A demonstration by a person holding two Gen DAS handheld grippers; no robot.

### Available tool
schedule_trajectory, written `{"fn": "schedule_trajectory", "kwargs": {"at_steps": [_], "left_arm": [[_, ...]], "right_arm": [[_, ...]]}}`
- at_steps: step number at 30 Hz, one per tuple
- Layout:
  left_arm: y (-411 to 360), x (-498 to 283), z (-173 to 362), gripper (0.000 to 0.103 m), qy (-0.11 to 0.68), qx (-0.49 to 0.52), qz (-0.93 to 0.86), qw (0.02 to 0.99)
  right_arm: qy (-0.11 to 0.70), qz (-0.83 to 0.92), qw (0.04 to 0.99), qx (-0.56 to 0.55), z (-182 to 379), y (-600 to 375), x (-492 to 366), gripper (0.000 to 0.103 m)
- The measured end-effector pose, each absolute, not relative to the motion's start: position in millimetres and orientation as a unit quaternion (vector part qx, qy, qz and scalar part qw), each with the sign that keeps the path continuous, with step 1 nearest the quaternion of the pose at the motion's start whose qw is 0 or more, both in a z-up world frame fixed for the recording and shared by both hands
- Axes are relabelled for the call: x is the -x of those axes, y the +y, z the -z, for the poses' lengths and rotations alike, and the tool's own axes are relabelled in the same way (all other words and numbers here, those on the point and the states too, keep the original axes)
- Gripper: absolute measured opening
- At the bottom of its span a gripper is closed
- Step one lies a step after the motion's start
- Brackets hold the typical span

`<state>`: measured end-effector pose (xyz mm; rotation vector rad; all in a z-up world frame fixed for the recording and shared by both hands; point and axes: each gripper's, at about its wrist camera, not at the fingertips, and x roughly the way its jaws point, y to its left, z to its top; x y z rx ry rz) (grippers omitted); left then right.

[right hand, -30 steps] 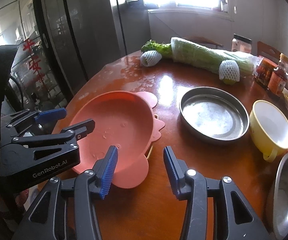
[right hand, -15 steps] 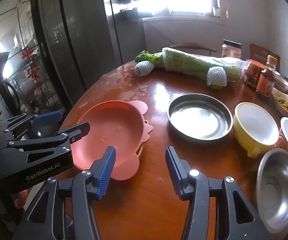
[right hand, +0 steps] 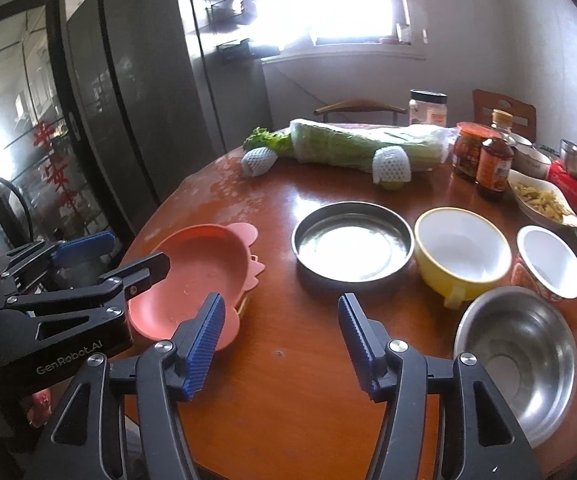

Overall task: Organize plates and bowls
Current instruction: 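Withdraw both tools from the stacked plates toward the steel tray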

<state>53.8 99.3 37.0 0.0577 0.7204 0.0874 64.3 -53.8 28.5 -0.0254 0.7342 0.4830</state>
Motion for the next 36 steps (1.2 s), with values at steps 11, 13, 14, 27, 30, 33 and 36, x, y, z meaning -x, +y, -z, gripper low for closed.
{"fn": "schedule_trajectory", "kwargs": {"at_steps": [11, 13, 14, 27, 30, 33, 36], "left_arm": [[74, -57, -43, 0.065, 0.355, -0.039, -0.022, 0.934], [71, -61, -44, 0.065, 0.357, -0.037, -0.012, 0.933], [70, -62, -45, 0.065, 0.358, -0.037, -0.009, 0.933], [63, -123, -35, 0.065, 0.387, -0.05, 0.008, 0.921], [66, -140, -31, 0.065, 0.398, -0.052, 0.008, 0.916], [68, -156, -29, 0.065, 0.408, -0.054, 0.01, 0.912], [68, -170, -27, 0.065, 0.416, -0.054, 0.014, 0.907]], "right_arm": [[0.35, -0.215, 0.912, -0.011, -34, -83, -64, 0.062], [0.348, -0.212, 0.913, -0.016, -34, -88, -63, 0.062], [0.348, -0.211, 0.913, -0.019, -34, -91, -64, 0.062], [0.376, -0.209, 0.902, -0.03, -14, -94, -99, 0.062], [0.386, -0.207, 0.899, -0.027, -9, -90, -113, 0.061], [0.396, -0.201, 0.896, -0.023, -6, -87, -127, 0.059], [0.408, -0.191, 0.892, -0.016, -4, -85, -143, 0.057]]}}
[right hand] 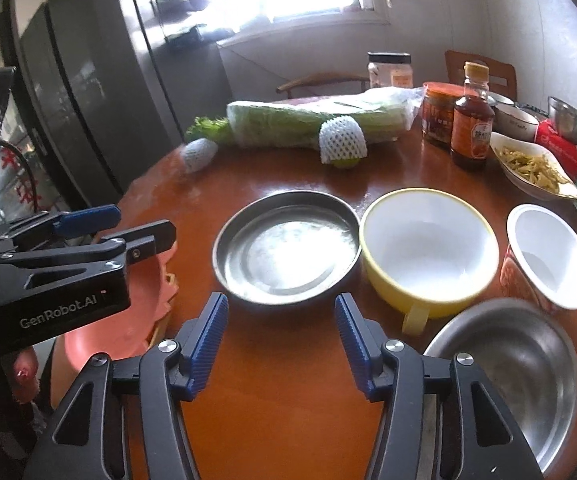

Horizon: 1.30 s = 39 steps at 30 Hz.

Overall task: Organize plates and bowls
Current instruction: 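Withdraw both tools from the stacked plates toward the steel tray, then position both tools at the rim of the shallow steel tray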

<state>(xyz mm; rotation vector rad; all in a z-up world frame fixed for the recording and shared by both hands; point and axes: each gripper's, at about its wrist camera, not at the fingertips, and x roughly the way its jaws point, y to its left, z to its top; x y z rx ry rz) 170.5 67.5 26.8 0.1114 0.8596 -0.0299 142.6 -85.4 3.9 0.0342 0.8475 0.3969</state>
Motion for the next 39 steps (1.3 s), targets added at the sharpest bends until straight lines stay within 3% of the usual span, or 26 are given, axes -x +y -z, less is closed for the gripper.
{"fn": "schedule_trajectory", "kwargs": {"at_steps": [20, 22, 39], "left_arm": [[60, -237, 12, 0.063, 0.48, -0.058, 0.032, 0.875], [59, -241, 16, 0.055, 0.486, -0.059, 0.036, 0.871], [54, -254, 43, 0.032, 0.519, -0.076, 0.034, 0.851]], "right_arm": [[0.469, -0.17, 0.867, 0.007, 22, -77, -193, 0.056], [0.473, -0.17, 0.864, 0.011, 25, -76, -196, 0.056], [0.474, -0.171, 0.863, 0.044, 32, -65, -201, 0.049]]}}
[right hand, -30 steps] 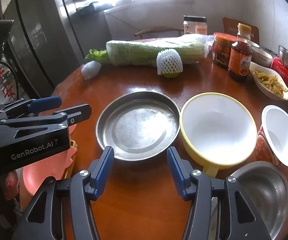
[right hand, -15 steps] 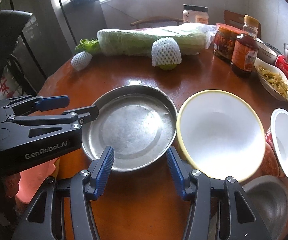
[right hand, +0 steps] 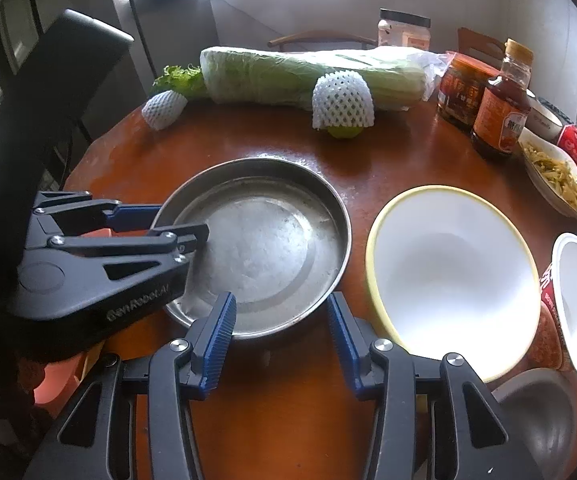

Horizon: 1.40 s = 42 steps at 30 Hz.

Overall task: Organize plates and bowls
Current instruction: 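Position both tools at the rim of the shallow steel tray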

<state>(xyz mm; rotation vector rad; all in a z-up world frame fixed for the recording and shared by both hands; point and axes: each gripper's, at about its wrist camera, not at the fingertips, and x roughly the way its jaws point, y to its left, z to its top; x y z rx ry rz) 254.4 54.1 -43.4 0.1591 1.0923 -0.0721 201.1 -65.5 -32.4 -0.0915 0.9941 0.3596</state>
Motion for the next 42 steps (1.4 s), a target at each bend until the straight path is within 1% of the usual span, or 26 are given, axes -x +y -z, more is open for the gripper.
{"fn": "schedule_trajectory", "kwargs": {"at_steps": [3, 5, 6, 7, 8, 11, 13, 16, 18, 19, 21, 29, 32, 35, 36, 37, 38, 42], "left_arm": [[58, -254, 43, 0.027, 0.519, -0.07, 0.033, 0.851], [59, -252, 41, 0.025, 0.516, -0.064, 0.034, 0.853], [60, -250, 37, 0.021, 0.513, -0.057, 0.042, 0.856], [60, -248, 35, 0.018, 0.512, -0.049, 0.054, 0.856], [58, -246, 32, 0.018, 0.51, -0.045, 0.063, 0.857], [51, -242, 31, 0.018, 0.506, -0.063, 0.054, 0.859], [54, -244, 38, 0.019, 0.518, -0.07, 0.036, 0.852], [61, -246, 39, 0.02, 0.521, -0.052, 0.039, 0.851], [61, -246, 37, 0.02, 0.518, -0.056, 0.039, 0.853], [60, -246, 37, 0.02, 0.518, -0.061, 0.036, 0.852], [62, -246, 40, 0.02, 0.523, -0.062, 0.032, 0.85], [63, -252, 45, 0.029, 0.526, -0.063, 0.027, 0.848], [65, -254, 47, 0.029, 0.527, -0.063, 0.026, 0.847], [68, -255, 47, 0.028, 0.525, -0.054, 0.032, 0.849], [68, -256, 47, 0.025, 0.525, -0.048, 0.041, 0.849], [67, -255, 47, 0.019, 0.524, -0.045, 0.045, 0.849], [66, -255, 47, 0.017, 0.523, -0.047, 0.047, 0.85], [68, -253, 46, 0.017, 0.518, -0.044, 0.042, 0.853]], "right_arm": [[0.472, -0.167, 0.864, 0.048, 33, -66, -201, 0.048], [0.468, -0.168, 0.866, 0.047, 32, -66, -202, 0.046], [0.463, -0.17, 0.868, 0.047, 29, -66, -201, 0.045], [0.458, -0.175, 0.87, 0.046, 27, -66, -199, 0.038], [0.453, -0.194, 0.869, 0.037, 23, -64, -197, 0.034], [0.451, -0.205, 0.867, 0.055, 22, -51, -192, 0.034], [0.456, -0.2, 0.866, 0.041, 25, -53, -192, 0.034], [0.462, -0.18, 0.868, 0.017, 27, -64, -192, 0.035], [0.463, -0.173, 0.869, 0.012, 25, -68, -191, 0.038], [0.464, -0.167, 0.87, 0.013, 25, -69, -192, 0.042], [0.466, -0.163, 0.87, 0.005, 23, -74, -192, 0.042], [0.484, -0.138, 0.864, 0.015, 28, -79, -198, 0.043], [0.491, -0.132, 0.861, 0.024, 32, -73, -206, 0.044], [0.493, -0.128, 0.859, 0.043, 36, -66, -214, 0.047], [0.49, -0.126, 0.861, 0.053, 37, -63, -217, 0.047], [0.488, -0.128, 0.861, 0.061, 38, -60, -218, 0.047], [0.487, -0.128, 0.861, 0.066, 38, -59, -219, 0.046], [0.484, -0.135, 0.862, 0.064, 38, -59, -220, 0.045]]}}
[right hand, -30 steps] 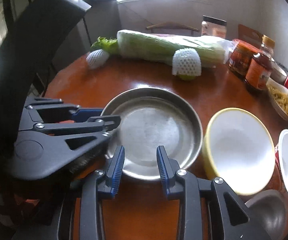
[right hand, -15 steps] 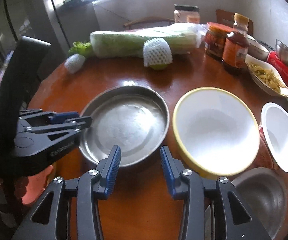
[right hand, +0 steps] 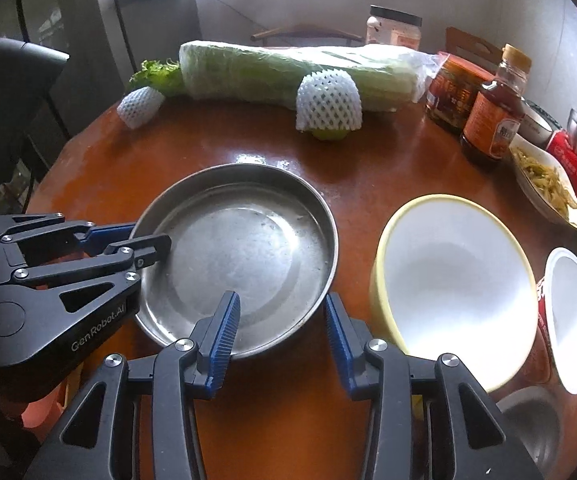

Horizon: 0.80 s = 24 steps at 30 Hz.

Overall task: Organize plates and bowls
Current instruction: 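Position both tools at the rim of the shallow steel tray, then grip the steel tray rim with both tools and lift it over the pink plate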

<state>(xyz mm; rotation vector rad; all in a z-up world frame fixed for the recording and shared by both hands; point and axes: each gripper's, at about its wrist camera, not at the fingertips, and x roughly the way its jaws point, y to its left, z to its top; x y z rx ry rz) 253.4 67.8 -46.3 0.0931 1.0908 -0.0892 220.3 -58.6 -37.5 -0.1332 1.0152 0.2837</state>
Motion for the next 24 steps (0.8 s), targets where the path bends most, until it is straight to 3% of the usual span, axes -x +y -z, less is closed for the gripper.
{"fn": "schedule_trajectory", "kwargs": {"at_steps": [24], "left_arm": [[105, -180, -38, 0.017, 0.426, -0.02, 0.009, 0.905]], "right_arm": [[0.398, -0.196, 0.895, 0.05, -31, -37, -169, 0.044]]}}
